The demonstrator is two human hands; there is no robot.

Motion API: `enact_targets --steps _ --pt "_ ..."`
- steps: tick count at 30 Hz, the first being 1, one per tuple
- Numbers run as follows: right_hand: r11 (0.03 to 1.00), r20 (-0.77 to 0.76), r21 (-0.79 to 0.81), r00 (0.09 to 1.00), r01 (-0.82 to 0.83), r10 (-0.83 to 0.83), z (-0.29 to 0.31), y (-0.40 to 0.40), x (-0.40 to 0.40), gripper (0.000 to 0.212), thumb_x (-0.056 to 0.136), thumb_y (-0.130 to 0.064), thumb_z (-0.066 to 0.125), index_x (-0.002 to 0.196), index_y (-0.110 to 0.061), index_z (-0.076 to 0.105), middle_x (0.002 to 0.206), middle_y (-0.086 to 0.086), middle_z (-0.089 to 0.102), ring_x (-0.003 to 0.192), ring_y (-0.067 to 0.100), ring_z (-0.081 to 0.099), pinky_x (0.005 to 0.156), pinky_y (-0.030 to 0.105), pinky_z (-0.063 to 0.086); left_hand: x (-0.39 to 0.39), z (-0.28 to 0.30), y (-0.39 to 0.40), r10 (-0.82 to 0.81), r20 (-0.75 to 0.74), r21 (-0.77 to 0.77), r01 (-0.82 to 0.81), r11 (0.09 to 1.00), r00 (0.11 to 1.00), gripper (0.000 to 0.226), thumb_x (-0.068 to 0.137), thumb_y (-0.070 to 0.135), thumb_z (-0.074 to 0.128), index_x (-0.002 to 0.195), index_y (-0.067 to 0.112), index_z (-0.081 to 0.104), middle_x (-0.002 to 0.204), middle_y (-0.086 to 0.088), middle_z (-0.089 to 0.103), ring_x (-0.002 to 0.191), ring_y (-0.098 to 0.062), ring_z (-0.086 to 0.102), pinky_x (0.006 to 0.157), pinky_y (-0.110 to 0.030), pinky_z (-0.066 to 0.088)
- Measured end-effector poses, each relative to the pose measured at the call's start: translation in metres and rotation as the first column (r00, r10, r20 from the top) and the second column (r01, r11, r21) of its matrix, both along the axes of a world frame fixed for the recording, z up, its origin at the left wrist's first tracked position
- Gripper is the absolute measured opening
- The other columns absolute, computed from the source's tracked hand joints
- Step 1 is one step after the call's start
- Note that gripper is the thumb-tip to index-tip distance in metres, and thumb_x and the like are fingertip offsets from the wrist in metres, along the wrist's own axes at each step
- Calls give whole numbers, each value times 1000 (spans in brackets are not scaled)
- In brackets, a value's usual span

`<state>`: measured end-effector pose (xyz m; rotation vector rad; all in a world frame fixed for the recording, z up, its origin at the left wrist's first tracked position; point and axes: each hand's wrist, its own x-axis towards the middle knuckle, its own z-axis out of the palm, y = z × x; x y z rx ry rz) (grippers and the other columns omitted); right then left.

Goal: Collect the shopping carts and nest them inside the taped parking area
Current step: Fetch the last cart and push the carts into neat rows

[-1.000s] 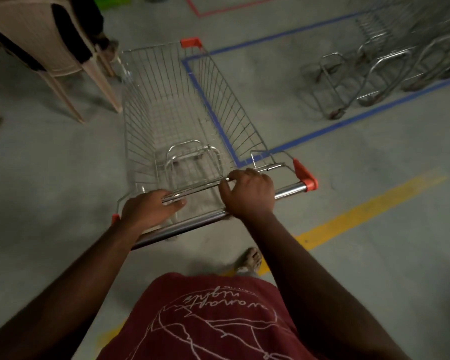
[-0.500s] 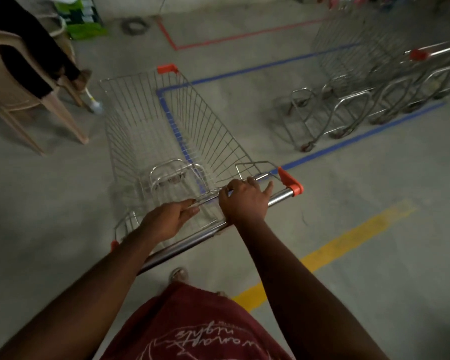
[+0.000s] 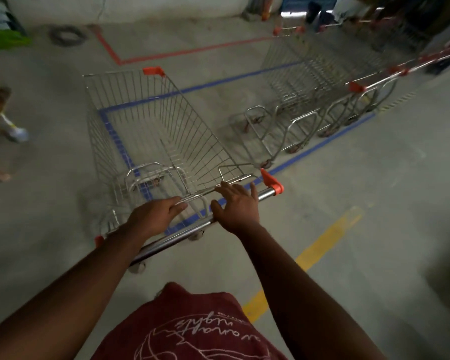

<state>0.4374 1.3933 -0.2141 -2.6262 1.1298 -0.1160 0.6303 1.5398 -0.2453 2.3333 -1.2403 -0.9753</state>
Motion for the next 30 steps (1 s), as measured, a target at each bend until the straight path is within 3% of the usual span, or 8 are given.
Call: enact_targets --steps 3,9,14,16,18,20,24,30 --pt "1000 -6 15 1000 -7 7 2 -33 7 73 82 -67 31 135 -33 68 153 -7 57 143 19 49 127 52 7 9 8 -35 -28 46 25 27 999 999 72 91 81 22 144 41 50 143 5 61 128 -24 59 105 -42 46" --pt "996 -116 81 992 -31 40 9 -105 24 62 93 -68 48 145 -34 58 164 -7 43 150 23 41 126 53 11 31 5 -108 39 -61 -59 -43 997 997 86 73 96 29 131 42 63 123 7 73 115 -17 67 101 -41 52" --pt "923 -258 354 932 -152 253 35 -181 34 86 88 -85 48 158 -36 39 175 -2 17 159 25 22 125 64 1 39 12 -173 99 -110 -72 -107 992 989 80 69 95 43 122 43 70 122 10 73 116 -11 65 104 -36 50" --pt "881 -228 432 922 -192 313 40 -215 34 86 88 -81 53 159 -36 37 174 -4 18 159 23 23 126 64 7 35 18 -194 114 -86 -70 -120 990 990 85 63 101 41 122 46 69 125 11 71 120 -10 63 106 -33 47" --pt "881 -179 417 930 -223 320 38 -246 33 77 95 -73 54 159 -34 39 173 -3 23 158 25 27 125 62 18 23 32 -214 125 -78 -12 -126 992 989 68 71 93 48 122 51 65 132 8 67 123 -13 60 104 -31 46" --pt "890 -163 374 926 -262 341 31 -272 33 68 101 -68 47 158 -33 41 172 -2 25 157 27 28 123 59 23 9 39 -235 127 7 36 -128 991 992 65 76 92 46 125 51 59 139 4 63 126 -20 59 104 -36 46" --pt "913 -220 229 896 -338 386 21 -311 32 59 107 -62 31 156 -33 45 173 -4 22 160 25 18 121 51 23 -23 39 -277 149 283 144 -196 970 947 120 68 103 14 154 21 36 159 -8 41 143 -33 42 116 -52 34" --pt "914 -237 222 891 -339 387 17 -370 37 56 108 -58 30 154 -33 48 174 -6 20 159 27 21 120 51 25 -42 47 -337 206 472 37 -252 967 857 92 87 85 24 136 15 56 140 -10 60 126 -33 57 104 -46 45"
